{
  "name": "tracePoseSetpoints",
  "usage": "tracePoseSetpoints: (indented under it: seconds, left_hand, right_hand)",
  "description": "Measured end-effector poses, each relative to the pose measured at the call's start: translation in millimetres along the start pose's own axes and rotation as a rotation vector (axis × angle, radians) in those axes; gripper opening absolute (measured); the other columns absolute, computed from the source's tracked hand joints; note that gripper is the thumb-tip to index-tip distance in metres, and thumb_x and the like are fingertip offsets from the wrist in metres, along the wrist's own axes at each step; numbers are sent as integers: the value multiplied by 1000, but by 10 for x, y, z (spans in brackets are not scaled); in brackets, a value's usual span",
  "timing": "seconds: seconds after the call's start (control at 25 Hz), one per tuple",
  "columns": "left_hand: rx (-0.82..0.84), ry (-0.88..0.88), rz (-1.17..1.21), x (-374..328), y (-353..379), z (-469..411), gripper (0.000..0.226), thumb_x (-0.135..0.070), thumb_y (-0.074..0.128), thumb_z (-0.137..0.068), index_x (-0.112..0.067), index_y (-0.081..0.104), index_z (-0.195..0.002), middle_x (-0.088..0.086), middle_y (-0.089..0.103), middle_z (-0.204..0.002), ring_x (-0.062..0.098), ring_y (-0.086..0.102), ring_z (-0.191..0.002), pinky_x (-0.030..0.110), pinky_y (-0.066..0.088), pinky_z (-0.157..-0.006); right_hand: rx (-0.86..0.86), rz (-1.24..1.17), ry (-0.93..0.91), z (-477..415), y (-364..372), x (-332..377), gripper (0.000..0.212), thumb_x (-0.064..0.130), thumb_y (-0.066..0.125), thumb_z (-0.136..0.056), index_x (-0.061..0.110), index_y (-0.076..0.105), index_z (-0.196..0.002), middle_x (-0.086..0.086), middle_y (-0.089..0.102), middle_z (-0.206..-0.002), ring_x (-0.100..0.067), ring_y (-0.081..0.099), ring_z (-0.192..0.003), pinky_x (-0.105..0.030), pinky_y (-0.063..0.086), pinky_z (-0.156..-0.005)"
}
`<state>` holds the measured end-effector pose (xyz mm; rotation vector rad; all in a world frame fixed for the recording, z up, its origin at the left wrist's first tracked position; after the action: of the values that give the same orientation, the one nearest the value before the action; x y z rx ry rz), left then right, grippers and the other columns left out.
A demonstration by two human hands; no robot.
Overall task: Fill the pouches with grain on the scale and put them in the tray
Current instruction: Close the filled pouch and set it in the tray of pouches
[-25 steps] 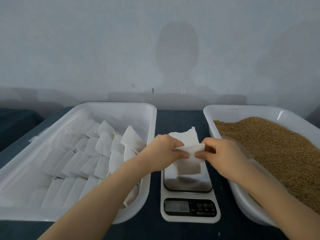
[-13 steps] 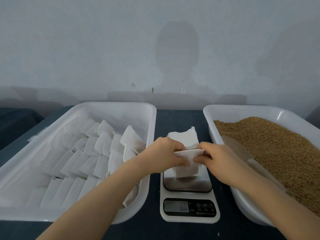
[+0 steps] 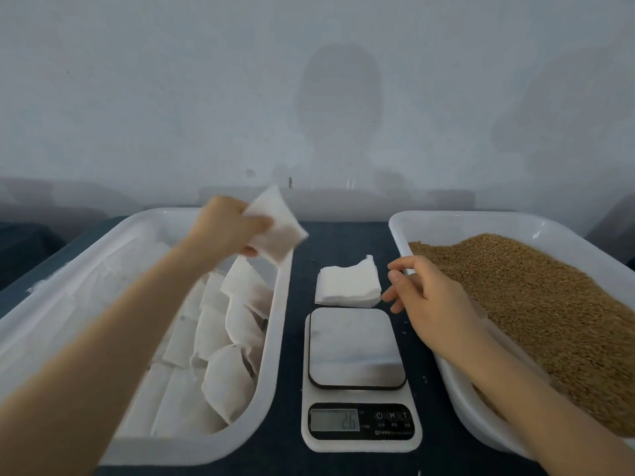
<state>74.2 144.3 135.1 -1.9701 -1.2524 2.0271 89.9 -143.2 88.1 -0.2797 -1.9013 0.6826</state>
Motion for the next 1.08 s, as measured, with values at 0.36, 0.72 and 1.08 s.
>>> tracePoseSetpoints:
  seconds: [0.36,0.72,1.08]
  left_hand:
    - [65,-339,-310,1066,-122,-493,14,1,58,-86,11,62,-78,21,61,-67,34,64,-61,34,54,-54]
    - [-89,-60,-829,587,-13,-394,51,-17,61,-90,-5,37,-133,23,59,-116,40,54,-112,44,42,-87]
    - [470,361,-998,-353,1617,80,28,-36,55,-95,-9,57,-90,9,64,-101,25,59,-84,31,41,-69]
  right_hand:
    - [15,56,-21,-50,42,-7,5,33,44,-98,34,49,-100,13,66,-76,8,58,-70,-6,40,-50]
    - [-63,60,-8,-85,2,-36,7,32,44,-98,34,50,-95,15,65,-73,8,59,-68,-7,42,-51]
    - [-73,116,42,-78,-34,-89,13,22,45,-97,33,51,-92,15,64,-75,4,58,-64,-8,41,-50]
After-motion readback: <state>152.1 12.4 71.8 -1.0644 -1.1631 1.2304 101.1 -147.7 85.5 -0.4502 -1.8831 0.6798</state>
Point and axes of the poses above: each hand's wrist, its own z-axis away from the middle knuckle, its own y-axis out of the palm, x = y × z, the point moved 4 cm from there along -z, towards the middle knuckle
